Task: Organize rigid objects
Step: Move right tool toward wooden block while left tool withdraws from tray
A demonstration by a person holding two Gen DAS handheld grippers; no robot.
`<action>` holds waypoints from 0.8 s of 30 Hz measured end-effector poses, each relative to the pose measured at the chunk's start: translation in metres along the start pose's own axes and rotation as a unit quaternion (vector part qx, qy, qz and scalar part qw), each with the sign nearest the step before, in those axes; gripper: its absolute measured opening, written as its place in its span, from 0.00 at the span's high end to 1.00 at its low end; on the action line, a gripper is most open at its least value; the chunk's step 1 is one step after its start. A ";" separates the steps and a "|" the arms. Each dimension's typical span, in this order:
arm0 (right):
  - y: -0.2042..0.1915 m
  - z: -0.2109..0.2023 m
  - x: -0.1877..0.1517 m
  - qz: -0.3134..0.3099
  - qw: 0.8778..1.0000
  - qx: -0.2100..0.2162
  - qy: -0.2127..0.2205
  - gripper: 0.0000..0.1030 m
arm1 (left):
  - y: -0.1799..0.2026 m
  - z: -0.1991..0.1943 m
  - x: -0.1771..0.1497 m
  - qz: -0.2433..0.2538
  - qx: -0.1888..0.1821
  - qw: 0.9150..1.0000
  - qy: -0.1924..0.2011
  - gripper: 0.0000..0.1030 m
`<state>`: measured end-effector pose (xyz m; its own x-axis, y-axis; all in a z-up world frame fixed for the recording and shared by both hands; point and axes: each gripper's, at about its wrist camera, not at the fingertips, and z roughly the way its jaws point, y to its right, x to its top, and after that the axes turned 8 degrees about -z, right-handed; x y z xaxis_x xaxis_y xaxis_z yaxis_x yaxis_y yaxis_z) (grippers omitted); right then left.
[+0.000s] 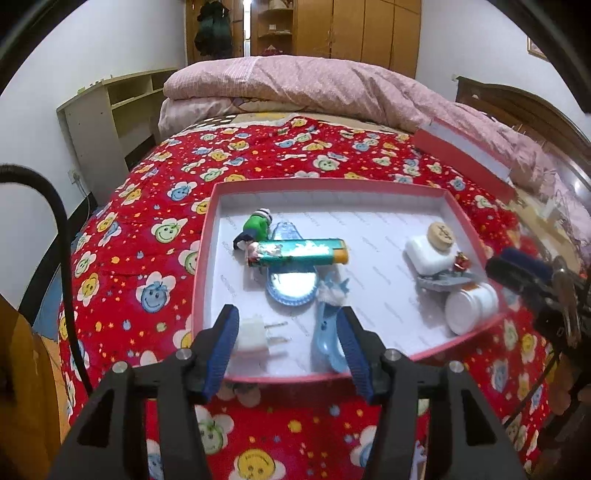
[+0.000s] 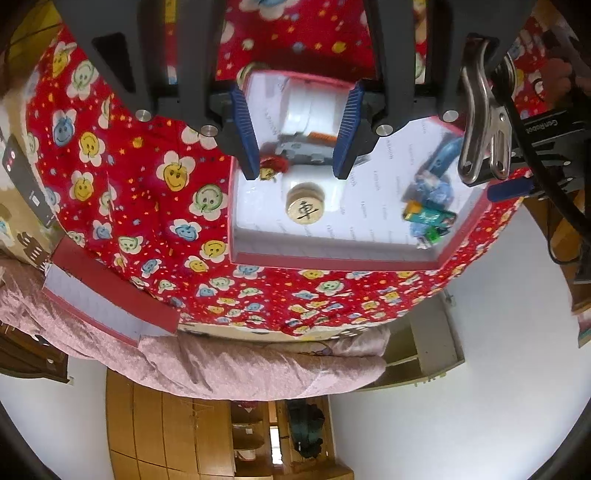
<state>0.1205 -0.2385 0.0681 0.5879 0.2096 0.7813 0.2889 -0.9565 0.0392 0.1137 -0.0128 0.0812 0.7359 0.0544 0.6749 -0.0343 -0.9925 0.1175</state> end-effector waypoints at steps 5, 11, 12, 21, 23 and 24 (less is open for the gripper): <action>-0.015 -0.018 -0.010 -0.011 1.000 0.011 0.001 0.59 | 0.001 -0.014 -0.011 0.000 -0.009 1.000 0.001 0.42; -0.031 -0.027 -0.031 -0.007 0.999 0.044 -0.024 0.59 | -0.003 -0.027 -0.029 -0.004 -0.010 1.000 -0.004 0.42; -0.033 -0.027 -0.035 -0.005 0.998 0.048 -0.029 0.59 | -0.004 -0.029 -0.033 -0.005 -0.010 1.000 -0.006 0.42; -0.054 -0.027 -0.074 0.022 0.988 0.130 -0.079 0.59 | -0.013 -0.031 -0.067 -0.004 -0.012 0.999 -0.037 0.42; -0.056 -0.024 -0.082 0.040 0.983 0.155 -0.091 0.59 | -0.014 -0.031 -0.073 -0.007 -0.014 0.999 -0.040 0.42; -0.058 -0.022 -0.086 0.044 0.981 0.163 -0.095 0.60 | -0.016 -0.031 -0.076 -0.008 -0.015 0.999 -0.043 0.42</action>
<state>0.0362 -0.2051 0.0126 0.7434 0.1927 0.6405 0.4389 -0.8632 -0.2496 0.0369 0.0021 0.0508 0.7915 0.0600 0.6082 -0.0405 -0.9878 0.1502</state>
